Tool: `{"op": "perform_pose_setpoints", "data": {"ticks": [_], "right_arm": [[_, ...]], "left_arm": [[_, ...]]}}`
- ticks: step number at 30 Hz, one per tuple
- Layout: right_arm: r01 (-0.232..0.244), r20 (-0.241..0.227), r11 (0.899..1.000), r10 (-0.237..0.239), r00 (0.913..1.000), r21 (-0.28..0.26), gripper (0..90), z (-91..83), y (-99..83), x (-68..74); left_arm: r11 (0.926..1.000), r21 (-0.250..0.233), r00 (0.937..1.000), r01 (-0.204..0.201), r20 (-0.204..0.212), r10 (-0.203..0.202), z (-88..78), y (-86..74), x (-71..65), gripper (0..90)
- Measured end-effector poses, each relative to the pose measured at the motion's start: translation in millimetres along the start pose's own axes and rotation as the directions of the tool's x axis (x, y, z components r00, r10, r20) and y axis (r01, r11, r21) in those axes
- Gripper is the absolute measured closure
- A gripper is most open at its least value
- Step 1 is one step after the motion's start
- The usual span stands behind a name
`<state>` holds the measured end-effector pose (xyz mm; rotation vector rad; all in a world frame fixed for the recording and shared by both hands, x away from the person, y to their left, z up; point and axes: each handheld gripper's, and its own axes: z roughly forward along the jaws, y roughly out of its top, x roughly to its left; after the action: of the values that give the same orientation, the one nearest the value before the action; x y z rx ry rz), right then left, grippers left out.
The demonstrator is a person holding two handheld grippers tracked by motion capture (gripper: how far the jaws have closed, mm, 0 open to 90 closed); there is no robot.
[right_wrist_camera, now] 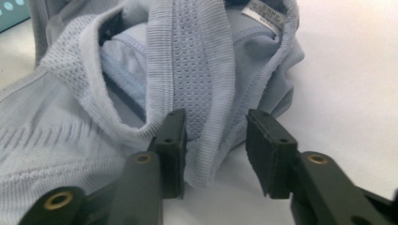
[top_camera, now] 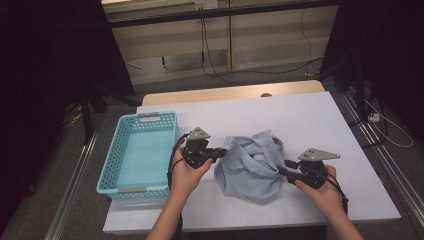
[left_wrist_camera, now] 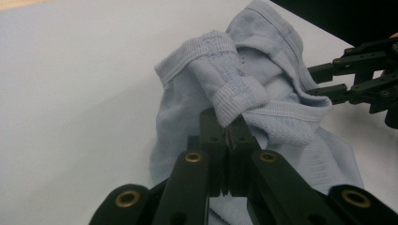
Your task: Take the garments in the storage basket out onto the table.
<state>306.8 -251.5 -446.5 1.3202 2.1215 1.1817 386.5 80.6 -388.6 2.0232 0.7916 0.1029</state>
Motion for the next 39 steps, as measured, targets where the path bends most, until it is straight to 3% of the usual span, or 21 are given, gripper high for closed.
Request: {"op": "perform_pose_setpoints", "data": {"ticks": [1, 7, 14, 21, 29, 32, 34, 36, 39], "right_arm": [[0.000, 0.000, 1.000, 0.000, 1.0000, 0.000, 56.0, 0.0, 0.0, 0.0], [0.011, 0.036, 1.000, -0.011, 0.9993, -0.016, 36.7, -7.2, 7.3, 0.8], [0.004, 0.043, 0.996, 0.000, 0.9991, -0.085, 32.9, -16.9, 25.5, -3.0], [0.006, 0.022, 0.994, -0.003, 0.9998, -0.113, 34.6, -9.9, 48.4, 1.6], [0.015, 0.002, 0.993, -0.015, 0.9999, -0.116, 51.6, 8.6, 68.2, 8.3], [0.020, -0.005, 0.997, -0.020, 0.9998, -0.077, 54.8, 18.1, 70.3, 7.3], [0.010, -0.019, 0.999, -0.011, 0.9998, -0.052, 68.2, 22.7, 68.9, 4.2], [0.020, -0.035, 0.998, -0.022, 0.9991, -0.066, 83.7, 20.4, 68.9, 2.0], [-0.004, -0.068, 0.995, -0.003, 0.9977, -0.101, 88.3, 10.6, 74.0, -3.1]], "left_arm": [[1.0000, 0.000, 1.0000, 0.000, 0.000, 0.000, 0.0, 0.0, 0.0, 88.4], [1.0000, -0.008, 1.0000, 0.003, -0.001, -0.003, -3.3, 1.5, 0.2, 88.4], [1.0000, -0.009, 1.0000, 0.002, -0.001, -0.002, -4.4, 2.1, 0.7, 88.4], [0.9999, -0.010, 1.0000, 0.004, 0.000, -0.004, -5.7, 2.4, 0.9, 88.4], [0.9999, -0.012, 1.0000, 0.009, 0.000, -0.009, -9.7, 1.8, 3.3, 88.5], [0.9998, -0.012, 0.9999, 0.013, 0.001, -0.013, -11.0, 1.9, 3.9, 88.5], [0.9998, -0.014, 0.9999, 0.014, 0.003, -0.014, -11.9, 2.4, 3.8, 88.5], [0.9997, -0.017, 0.9999, 0.017, 0.005, -0.017, -13.3, 3.7, 4.0, 88.5], [0.9997, -0.019, 0.9998, 0.017, 0.008, -0.016, -16.1, 7.4, 5.3, 88.5]]}}
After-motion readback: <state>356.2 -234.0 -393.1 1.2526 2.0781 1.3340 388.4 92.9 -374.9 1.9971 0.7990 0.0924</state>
